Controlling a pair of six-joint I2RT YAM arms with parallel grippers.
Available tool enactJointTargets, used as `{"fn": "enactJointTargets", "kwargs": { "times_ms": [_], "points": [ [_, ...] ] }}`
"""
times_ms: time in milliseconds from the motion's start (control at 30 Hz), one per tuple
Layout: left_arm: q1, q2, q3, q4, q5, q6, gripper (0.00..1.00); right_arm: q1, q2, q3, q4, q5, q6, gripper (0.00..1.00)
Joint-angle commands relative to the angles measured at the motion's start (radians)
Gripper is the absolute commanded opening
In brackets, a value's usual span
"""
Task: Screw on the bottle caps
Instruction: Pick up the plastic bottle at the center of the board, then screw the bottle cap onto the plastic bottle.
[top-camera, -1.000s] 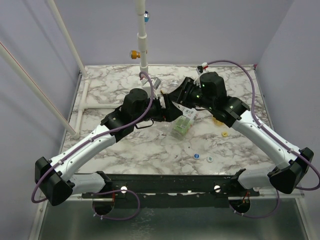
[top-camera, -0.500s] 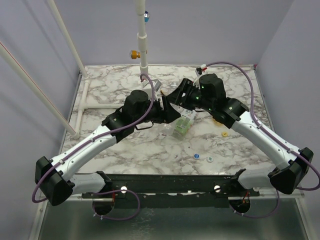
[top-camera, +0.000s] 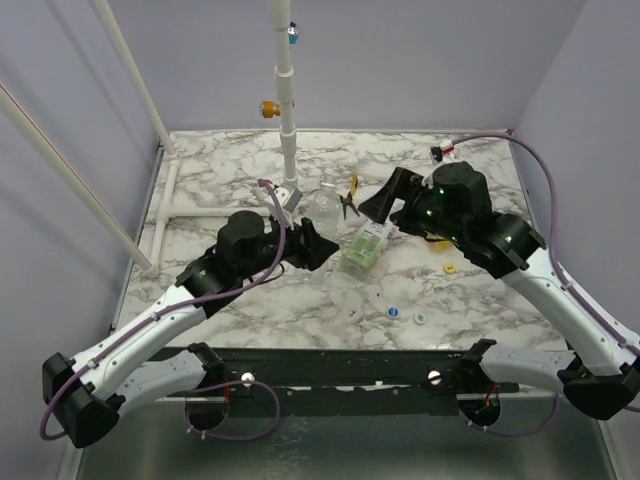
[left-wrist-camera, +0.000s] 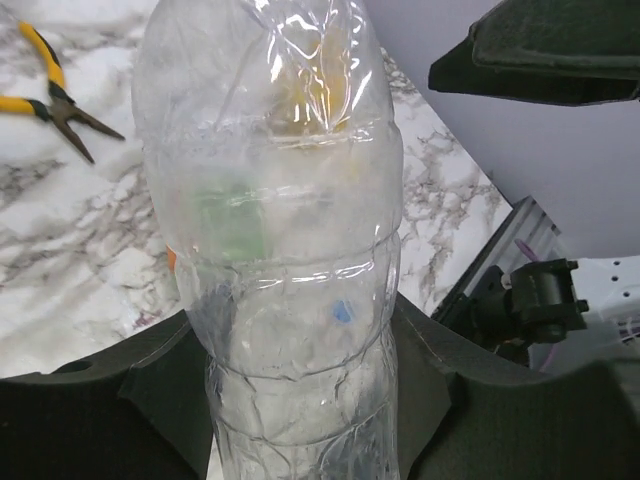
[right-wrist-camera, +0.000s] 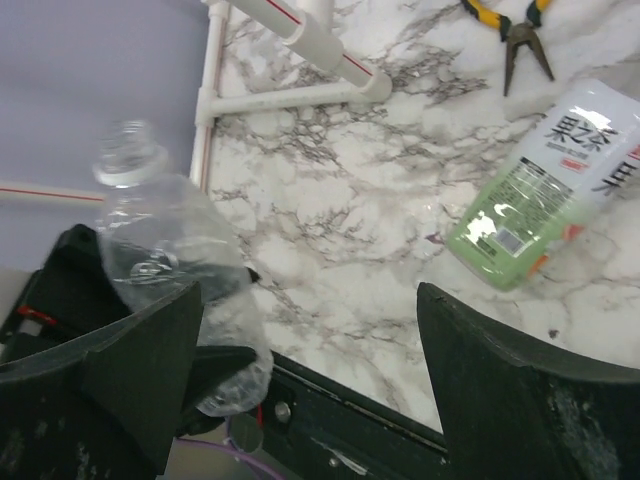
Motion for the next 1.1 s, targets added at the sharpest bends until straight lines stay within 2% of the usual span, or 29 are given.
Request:
{"fn": "enactJointTargets", "kwargs": {
  "times_ms": [0, 100, 233, 333, 500, 667, 800, 1067],
  "points": [
    [-0.003, -0.145, -0.081, 0.058, -0.084, 0.197, 0.48, 0.005, -0.071, -0.071, -0.208, 0.071, -0.033, 0.91],
    [-0.004, -0.212, -0.124, 0.043, -0.086, 0.299, 0.55, 0.005, -0.130, -0.165, -0.263, 0.077, -0.036, 0.88],
    [-0.007, -0.279, -0.166, 0.036, -0.040, 0.388, 0.57, 0.007, -0.161, -0.314, -0.288, 0.039, -0.003, 0.84],
    [-0.008, -0.318, -0.185, 0.029, -0.032, 0.413, 0.57, 0.027, -0.193, -0.447, -0.233, -0.010, 0.044, 0.81],
    [-0.010, -0.368, -0.215, 0.017, -0.004, 0.428, 0.57, 0.066, -0.194, -0.552, -0.242, 0.041, 0.101, 0.77],
    [-0.019, -0.385, -0.247, 0.025, 0.074, 0.438, 0.57, 0.148, -0.143, -0.608, -0.211, 0.092, 0.160, 0.68],
    [-0.034, -0.396, -0.258, 0.030, 0.085, 0.447, 0.56, 0.162, -0.080, -0.637, -0.151, 0.098, 0.153, 0.58],
    [-0.064, -0.391, -0.253, 0.030, 0.090, 0.452, 0.57, 0.167, 0.055, -0.640, -0.080, 0.111, 0.123, 0.53]
  ]
}}
